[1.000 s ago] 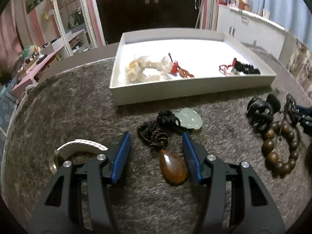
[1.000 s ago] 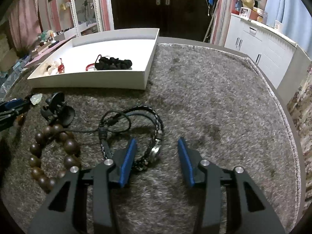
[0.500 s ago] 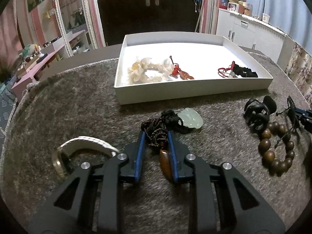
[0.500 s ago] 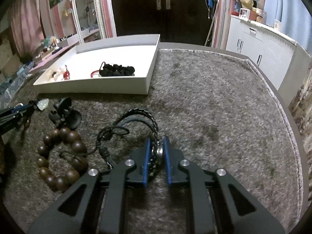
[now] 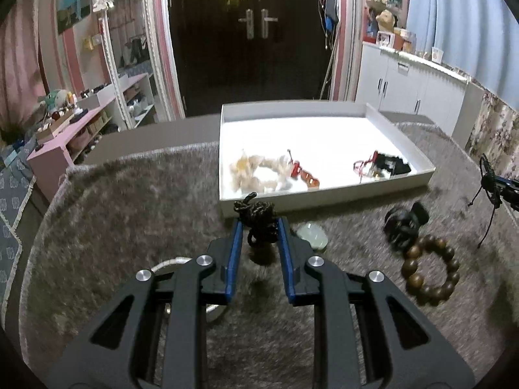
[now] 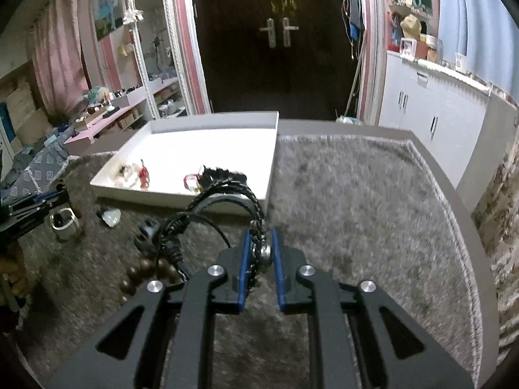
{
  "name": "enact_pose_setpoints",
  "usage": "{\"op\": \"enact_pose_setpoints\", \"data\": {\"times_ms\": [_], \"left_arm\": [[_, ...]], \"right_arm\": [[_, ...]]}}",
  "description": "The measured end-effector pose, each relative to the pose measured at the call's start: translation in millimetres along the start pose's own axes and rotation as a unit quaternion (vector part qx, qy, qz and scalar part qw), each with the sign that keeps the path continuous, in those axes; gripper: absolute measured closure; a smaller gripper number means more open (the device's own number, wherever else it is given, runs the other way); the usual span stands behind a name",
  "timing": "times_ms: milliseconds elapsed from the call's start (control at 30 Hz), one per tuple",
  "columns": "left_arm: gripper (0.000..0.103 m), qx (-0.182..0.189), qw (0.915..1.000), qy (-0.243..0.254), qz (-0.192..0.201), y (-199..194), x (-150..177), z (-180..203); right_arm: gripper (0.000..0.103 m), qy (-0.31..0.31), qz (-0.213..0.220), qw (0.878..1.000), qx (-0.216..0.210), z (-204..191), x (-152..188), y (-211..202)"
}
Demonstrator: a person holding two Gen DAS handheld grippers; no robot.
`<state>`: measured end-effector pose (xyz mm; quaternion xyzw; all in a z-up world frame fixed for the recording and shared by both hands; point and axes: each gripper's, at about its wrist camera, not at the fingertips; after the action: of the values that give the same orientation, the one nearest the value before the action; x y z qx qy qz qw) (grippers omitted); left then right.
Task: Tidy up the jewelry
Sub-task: 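Carry the braided bracelet and knotted cord pendant toward the tray with both tools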
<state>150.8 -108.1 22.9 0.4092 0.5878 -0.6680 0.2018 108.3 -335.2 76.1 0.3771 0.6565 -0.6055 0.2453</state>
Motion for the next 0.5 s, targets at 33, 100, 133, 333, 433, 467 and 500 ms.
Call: {"op": "enact_pose_setpoints", "data": {"times_ms": [33,100,133,333,433,467,500], "left_arm": [[0.082,0.001,1.0000,0.001,0.002,-1,-4,1],[0.082,0.003,0.9999,0.005,0.011,-5,-13,4],[0.082,0.004,0.9999,0.005,0.013,-6,-15,5],[0.082,0.007,0.9997,0.005,0.025,-4,-35,8],[0.082,0.010,0.9996,0.004,0.026,3,-48,10],[0.082,0.009,0.9996,0.007,0.027,7,-52,12],[0.082,0.008,0.9995,0.010,0.029,11,-56,14]], "right_arm": [[0.090,-0.001,0.004,1.000,-0.001,-2,-4,-2],[0.090,-0.006,0.013,1.000,-0.004,-7,-15,-7],[0.090,-0.008,0.017,1.000,-0.004,-8,-19,-8],[0.090,-0.019,0.028,0.999,-0.006,-18,-42,-6],[0.090,-0.020,0.031,0.999,-0.009,-21,-52,-1],[0.090,-0.019,0.032,0.999,-0.008,-21,-57,3],[0.090,-0.019,0.032,0.999,-0.008,-22,-60,6]]}}
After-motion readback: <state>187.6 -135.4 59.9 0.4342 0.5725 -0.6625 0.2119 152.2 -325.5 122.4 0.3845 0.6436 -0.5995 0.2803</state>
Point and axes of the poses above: each gripper's, at about its wrist camera, not at the fingertips, and y roughly the way its jaws point, z to its right, x to its underside, and after that the axes turned 3 degrees about z, right-handed
